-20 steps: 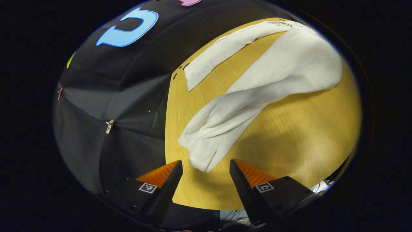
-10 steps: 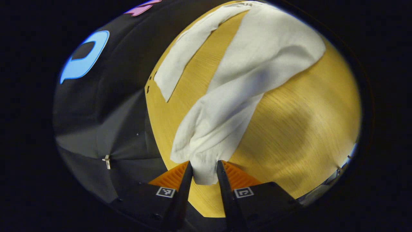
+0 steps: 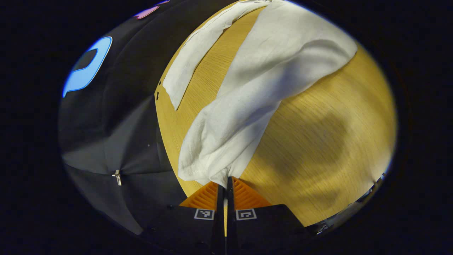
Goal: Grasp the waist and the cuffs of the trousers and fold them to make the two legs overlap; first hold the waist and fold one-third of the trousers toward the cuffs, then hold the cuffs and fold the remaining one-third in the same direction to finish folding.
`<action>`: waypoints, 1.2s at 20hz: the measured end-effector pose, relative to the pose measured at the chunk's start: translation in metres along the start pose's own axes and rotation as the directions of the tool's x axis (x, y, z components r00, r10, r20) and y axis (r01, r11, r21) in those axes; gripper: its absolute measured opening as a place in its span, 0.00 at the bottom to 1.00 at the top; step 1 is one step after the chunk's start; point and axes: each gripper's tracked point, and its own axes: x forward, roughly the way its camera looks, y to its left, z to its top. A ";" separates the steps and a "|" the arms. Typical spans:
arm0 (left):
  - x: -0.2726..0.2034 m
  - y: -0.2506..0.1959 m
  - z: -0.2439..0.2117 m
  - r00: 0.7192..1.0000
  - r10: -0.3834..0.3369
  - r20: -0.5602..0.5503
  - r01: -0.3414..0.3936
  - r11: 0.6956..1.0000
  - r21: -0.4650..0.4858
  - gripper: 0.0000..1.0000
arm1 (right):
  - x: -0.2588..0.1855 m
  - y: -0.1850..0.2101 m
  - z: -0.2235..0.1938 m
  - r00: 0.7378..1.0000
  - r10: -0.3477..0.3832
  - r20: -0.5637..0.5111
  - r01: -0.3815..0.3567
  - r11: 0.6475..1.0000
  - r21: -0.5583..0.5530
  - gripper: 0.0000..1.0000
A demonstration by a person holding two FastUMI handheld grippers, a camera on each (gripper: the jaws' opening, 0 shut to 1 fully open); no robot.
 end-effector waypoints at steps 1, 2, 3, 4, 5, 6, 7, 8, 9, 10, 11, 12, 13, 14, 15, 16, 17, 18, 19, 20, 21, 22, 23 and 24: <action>-0.001 0.003 0.000 1.000 0.002 0.003 -0.002 0.999 -0.038 0.07 | -0.001 -0.002 0.000 1.000 -0.006 -0.001 0.006 1.000 0.012 0.07; -0.002 0.004 0.001 1.000 0.013 0.009 -0.012 0.997 -0.078 0.07 | -0.003 -0.005 0.001 1.000 -0.014 0.000 0.014 0.999 0.030 0.07; -0.004 0.006 0.001 1.000 0.027 0.012 -0.026 0.993 -0.117 0.06 | -0.007 -0.009 0.002 1.000 -0.026 0.006 0.025 0.998 0.050 0.07; -0.006 0.009 0.005 0.999 0.038 0.018 -0.035 0.989 -0.145 0.06 | -0.010 -0.014 0.002 0.999 -0.041 0.008 0.040 0.996 0.077 0.07; -0.011 0.013 0.007 0.998 0.056 0.023 -0.051 0.985 -0.164 0.06 | -0.014 -0.019 0.001 0.998 -0.056 0.005 0.055 0.993 0.108 0.07; -0.016 0.018 0.011 0.997 0.074 0.038 -0.066 0.980 -0.186 0.06 | -0.017 -0.026 0.001 0.998 -0.069 0.002 0.068 0.987 0.144 0.07; -0.022 0.022 0.012 0.995 0.084 0.048 -0.072 0.975 -0.212 0.06 | -0.018 -0.033 0.001 0.996 -0.086 0.000 0.084 0.979 0.184 0.07; -0.025 0.026 0.014 0.994 0.096 0.058 -0.080 0.968 -0.237 0.06 | -0.020 -0.041 0.001 0.995 -0.100 -0.001 0.098 0.969 0.229 0.07; -0.032 0.033 0.018 0.992 0.110 0.068 -0.089 0.961 -0.260 0.06 | -0.021 -0.049 0.002 0.993 -0.115 -0.001 0.110 0.955 0.275 0.07; -0.037 0.042 0.024 0.989 0.124 0.080 -0.097 0.954 -0.285 0.06 | -0.023 -0.058 0.002 0.992 -0.130 -0.003 0.124 0.941 0.315 0.07; -0.041 0.053 0.030 0.986 0.138 0.089 -0.104 0.944 -0.312 0.06 | -0.025 -0.070 0.004 0.989 -0.148 -0.005 0.141 0.927 0.347 0.07; -0.045 0.065 0.036 0.983 0.156 0.098 -0.115 0.933 -0.341 0.06 | -0.027 -0.081 0.005 0.986 -0.164 -0.007 0.155 0.913 0.378 0.07; -0.045 0.078 0.041 0.979 0.173 0.107 -0.123 0.923 -0.364 0.06 | -0.029 -0.093 0.007 0.984 -0.178 -0.009 0.166 0.896 0.413 0.07; -0.044 0.092 0.049 0.975 0.190 0.115 -0.133 0.914 -0.382 0.06 | -0.032 -0.105 0.011 0.982 -0.189 -0.008 0.172 0.874 0.455 0.07; -0.038 0.105 0.057 0.971 0.204 0.124 -0.140 0.906 -0.398 0.06 | -0.032 -0.117 0.013 0.980 -0.199 -0.009 0.176 0.847 0.502 0.07; -0.034 0.116 0.065 0.968 0.215 0.131 -0.143 0.898 -0.416 0.06 | -0.032 -0.130 0.016 0.977 -0.212 -0.009 0.183 0.818 0.546 0.07; -0.031 0.128 0.073 0.964 0.226 0.139 -0.146 0.890 -0.433 0.06 | -0.025 -0.143 0.020 0.974 -0.225 -0.009 0.188 0.790 0.584 0.07; -0.027 0.137 0.081 0.961 0.236 0.147 -0.148 0.881 -0.450 0.06 | -0.021 -0.155 0.024 0.972 -0.236 -0.011 0.193 0.764 0.616 0.07; -0.022 0.148 0.090 0.957 0.244 0.153 -0.148 0.873 -0.465 0.06 | -0.020 -0.166 0.027 0.969 -0.246 -0.014 0.197 0.740 0.643 0.07; -0.019 0.158 0.100 0.951 0.263 0.162 -0.159 0.865 -0.475 0.05 | -0.016 -0.177 0.030 0.967 -0.254 -0.018 0.201 0.716 0.669 0.07; -0.011 0.174 0.112 0.944 0.282 0.174 -0.168 0.860 -0.482 0.05 | -0.009 -0.186 0.035 0.967 -0.254 -0.022 0.197 0.688 0.699 0.07; -0.001 0.181 0.121 0.943 0.283 0.178 -0.164 0.855 -0.493 0.05 | -0.001 -0.194 0.038 0.967 -0.253 -0.028 0.193 0.657 0.728 0.07; 0.011 0.189 0.132 0.941 0.280 0.189 -0.147 0.844 -0.516 0.05 | 0.008 -0.204 0.042 0.966 -0.255 -0.035 0.192 0.628 0.754 0.07; 0.023 0.197 0.145 0.940 0.278 0.199 -0.133 0.834 -0.536 0.05 | 0.016 -0.213 0.045 0.965 -0.258 -0.041 0.193 0.599 0.777 0.07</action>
